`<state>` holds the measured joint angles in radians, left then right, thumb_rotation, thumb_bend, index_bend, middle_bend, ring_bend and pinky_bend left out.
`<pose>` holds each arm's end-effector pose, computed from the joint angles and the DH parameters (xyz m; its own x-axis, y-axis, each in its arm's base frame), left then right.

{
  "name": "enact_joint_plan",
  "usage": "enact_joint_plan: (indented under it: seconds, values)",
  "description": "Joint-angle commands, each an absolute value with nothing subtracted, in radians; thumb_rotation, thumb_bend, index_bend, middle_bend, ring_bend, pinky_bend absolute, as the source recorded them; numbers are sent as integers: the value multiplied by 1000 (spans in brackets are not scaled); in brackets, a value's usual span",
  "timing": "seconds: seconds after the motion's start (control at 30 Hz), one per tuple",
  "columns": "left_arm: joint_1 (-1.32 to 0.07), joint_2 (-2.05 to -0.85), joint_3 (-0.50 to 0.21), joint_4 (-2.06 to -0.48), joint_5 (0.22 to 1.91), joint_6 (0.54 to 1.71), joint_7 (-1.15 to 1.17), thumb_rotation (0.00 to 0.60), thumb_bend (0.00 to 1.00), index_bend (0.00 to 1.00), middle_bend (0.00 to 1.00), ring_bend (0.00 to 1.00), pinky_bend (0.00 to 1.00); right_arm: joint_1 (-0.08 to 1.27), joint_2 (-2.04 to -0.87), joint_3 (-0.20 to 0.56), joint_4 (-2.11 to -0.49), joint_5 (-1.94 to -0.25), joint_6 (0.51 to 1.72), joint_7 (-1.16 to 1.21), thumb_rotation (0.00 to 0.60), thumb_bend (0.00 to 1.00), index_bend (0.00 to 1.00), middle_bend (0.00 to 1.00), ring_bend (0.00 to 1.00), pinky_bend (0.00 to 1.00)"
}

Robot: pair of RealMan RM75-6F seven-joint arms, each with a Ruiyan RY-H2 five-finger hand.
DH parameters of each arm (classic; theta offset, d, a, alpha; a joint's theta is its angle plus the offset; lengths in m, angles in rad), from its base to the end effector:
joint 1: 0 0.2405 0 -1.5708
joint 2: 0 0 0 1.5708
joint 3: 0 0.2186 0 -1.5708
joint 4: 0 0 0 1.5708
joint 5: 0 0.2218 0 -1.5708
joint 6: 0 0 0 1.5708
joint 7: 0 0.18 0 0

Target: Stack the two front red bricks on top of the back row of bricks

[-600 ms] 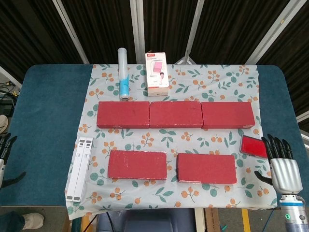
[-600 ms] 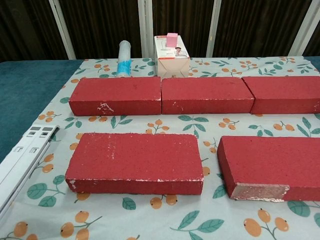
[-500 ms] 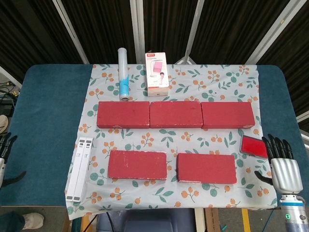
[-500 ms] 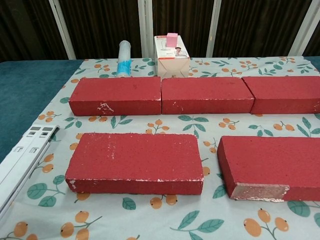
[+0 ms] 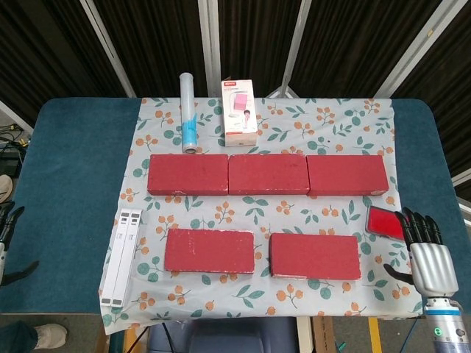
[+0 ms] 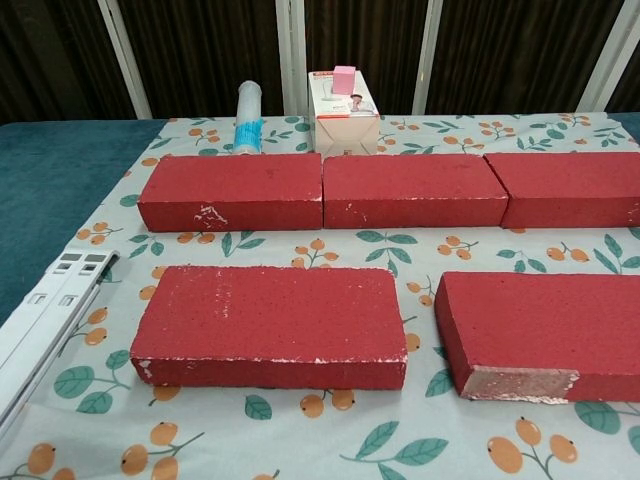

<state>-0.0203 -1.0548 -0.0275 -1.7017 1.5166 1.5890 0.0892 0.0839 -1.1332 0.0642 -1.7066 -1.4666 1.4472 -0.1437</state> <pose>-0.2750 0.1912 0.1539 0.4561 -0.0500 0.8885 0.8899 0.0364 -0.4548 -0.2661 -0.2160 0.1165 0.4232 -0.0371 0.9053 -0.9057 0.0098 0.4238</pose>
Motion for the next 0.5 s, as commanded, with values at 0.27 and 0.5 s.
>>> enact_joint_plan:
  seconds: [0.27,0.5]
  values:
    - [0,-1046,-35,-1699,1512,1618,54,600,0,52,2,0,133,115,-1108,61,-1715,-1440,1369,-132,600,103,0,0,0,0]
    - [-4,-1035,-32,-1709,1503,1596,49,600,0,51,2,0,133,170,-992,61,-1791,-1383,1233,-142,600,83,0,0,0,0]
